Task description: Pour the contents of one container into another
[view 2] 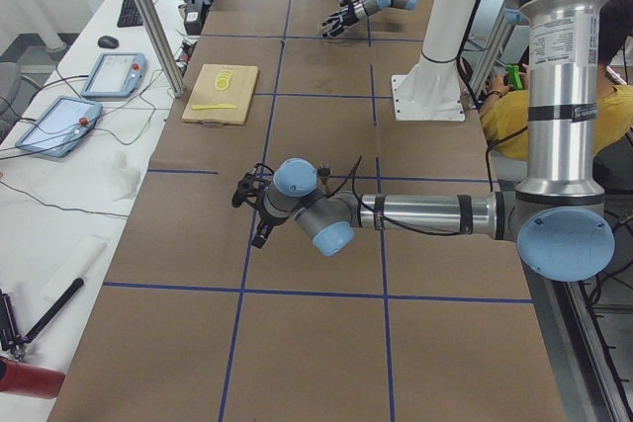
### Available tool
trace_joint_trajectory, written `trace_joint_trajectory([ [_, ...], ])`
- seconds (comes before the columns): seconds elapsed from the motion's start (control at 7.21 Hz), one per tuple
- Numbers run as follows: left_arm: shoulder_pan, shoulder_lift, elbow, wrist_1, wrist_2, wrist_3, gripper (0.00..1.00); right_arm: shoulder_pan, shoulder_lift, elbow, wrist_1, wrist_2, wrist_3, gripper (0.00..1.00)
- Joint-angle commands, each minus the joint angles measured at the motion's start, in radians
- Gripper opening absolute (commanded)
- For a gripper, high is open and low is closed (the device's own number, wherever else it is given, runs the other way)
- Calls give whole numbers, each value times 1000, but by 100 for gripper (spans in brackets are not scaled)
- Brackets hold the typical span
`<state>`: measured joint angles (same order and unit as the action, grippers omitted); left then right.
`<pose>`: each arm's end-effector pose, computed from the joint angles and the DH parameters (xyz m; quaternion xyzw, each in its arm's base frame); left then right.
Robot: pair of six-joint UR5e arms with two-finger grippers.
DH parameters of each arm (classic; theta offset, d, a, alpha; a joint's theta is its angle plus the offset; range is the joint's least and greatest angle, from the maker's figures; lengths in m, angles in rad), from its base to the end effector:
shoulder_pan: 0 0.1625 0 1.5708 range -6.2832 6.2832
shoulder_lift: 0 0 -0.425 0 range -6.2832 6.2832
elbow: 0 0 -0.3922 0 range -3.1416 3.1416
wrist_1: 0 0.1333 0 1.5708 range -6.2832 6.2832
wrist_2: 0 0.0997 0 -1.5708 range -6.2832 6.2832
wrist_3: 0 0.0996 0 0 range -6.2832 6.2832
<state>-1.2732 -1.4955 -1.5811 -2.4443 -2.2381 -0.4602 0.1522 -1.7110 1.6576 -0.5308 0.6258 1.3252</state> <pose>0.0737 -0.4845 0.5937 0.2339 0.4172 0.0578 0.8763 -0.3984 -0.2776 0.5533 0.4763 -0.3341 0.1787 0.7935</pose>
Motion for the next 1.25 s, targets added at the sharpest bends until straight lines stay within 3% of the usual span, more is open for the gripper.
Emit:
trace_joint_trajectory([
  [0.0,0,0,-4,1,0,0,100,-17,-74,98,2,20,-4,100],
  [0.28,0,0,-4,1,0,0,100,-36,-146,195,2,60,-4,100],
  [0.56,0,0,-2,1,0,0,100,-36,-255,283,0,190,-4,100],
  [1.11,-9,1,6,7,-8,6,100,12,-375,326,-5,519,-6,100],
])
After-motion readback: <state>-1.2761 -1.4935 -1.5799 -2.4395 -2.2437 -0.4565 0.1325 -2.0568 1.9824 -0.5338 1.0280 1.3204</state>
